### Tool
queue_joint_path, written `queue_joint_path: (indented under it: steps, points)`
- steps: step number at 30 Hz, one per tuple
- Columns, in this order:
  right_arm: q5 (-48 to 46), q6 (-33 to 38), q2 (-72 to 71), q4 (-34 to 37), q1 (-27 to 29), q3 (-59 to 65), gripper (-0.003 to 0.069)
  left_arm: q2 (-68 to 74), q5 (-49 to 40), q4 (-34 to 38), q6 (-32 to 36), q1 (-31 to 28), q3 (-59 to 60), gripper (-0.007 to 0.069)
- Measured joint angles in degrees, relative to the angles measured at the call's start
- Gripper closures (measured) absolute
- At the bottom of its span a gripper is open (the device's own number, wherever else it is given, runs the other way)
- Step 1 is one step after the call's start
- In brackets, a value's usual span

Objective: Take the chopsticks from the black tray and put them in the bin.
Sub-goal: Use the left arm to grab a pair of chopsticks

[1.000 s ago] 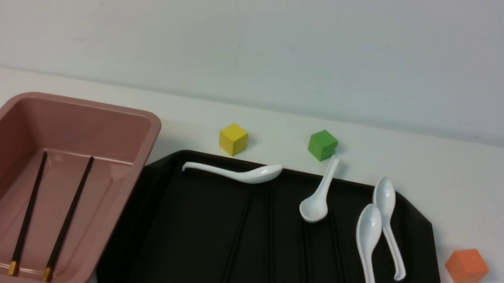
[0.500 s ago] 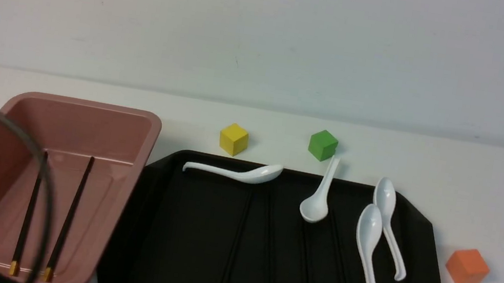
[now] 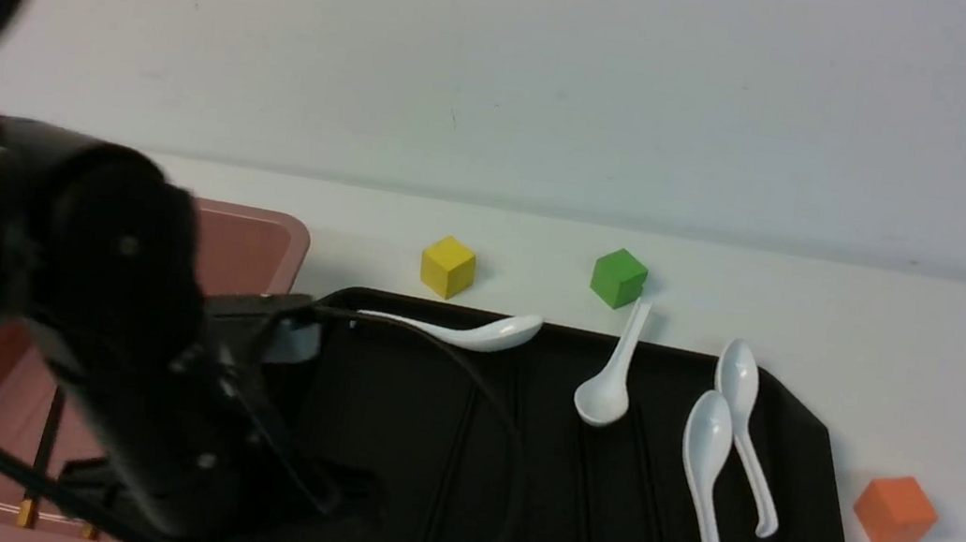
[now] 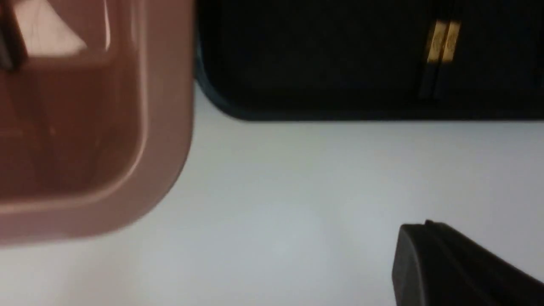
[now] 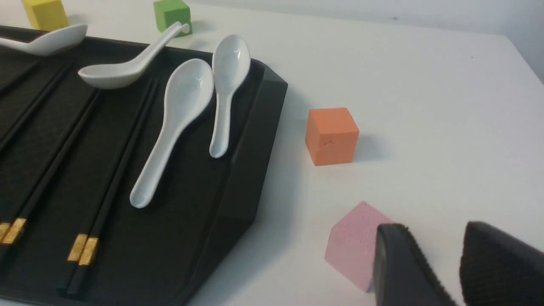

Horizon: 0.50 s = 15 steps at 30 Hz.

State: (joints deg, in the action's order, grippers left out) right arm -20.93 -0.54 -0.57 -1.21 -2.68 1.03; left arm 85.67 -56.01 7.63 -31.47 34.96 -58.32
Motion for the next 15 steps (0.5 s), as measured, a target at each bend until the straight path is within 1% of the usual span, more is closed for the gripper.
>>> queue_joint_path:
  steps: [2,3,5,7,8,11,12,15]
  points:
    - [0.00,0.00,0.00,0.00,0.00,0.00,0.0419,3.41,0.99,-4.42,-4.13,3.59,-2.11,0.0606]
    - [0.00,0.00,0.00,0.00,0.00,0.00,0.0419,5.40,1.34,-6.87,-6.08,5.14,-3.74,0.0582]
    - [0.00,0.00,0.00,0.00,0.00,0.00,0.0419,9.06,1.67,-9.53,-8.52,7.18,-6.36,0.0530]
    - [0.00,0.00,0.00,-0.06,0.00,0.00,0.0419,12.50,2.02,-11.20,-9.61,8.36,-9.05,0.0467]
    - [0.00,0.00,0.00,-0.06,0.00,0.00,0.0419,13.22,2.14,-11.46,-9.73,8.49,-9.62,0.0452]
    - [0.00,0.00,0.00,-0.06,0.00,0.00,0.0419,18.54,2.82,-13.43,-10.02,8.86,-13.59,0.0321]
    - [0.00,0.00,0.00,-0.06,0.00,0.00,0.0419,19.68,3.13,-13.93,-10.02,8.86,-14.08,0.0291]
    - [0.00,0.00,0.00,-0.06,0.00,0.00,0.0419,22.20,5.66,-15.72,-10.02,8.86,-14.73,0.0234]
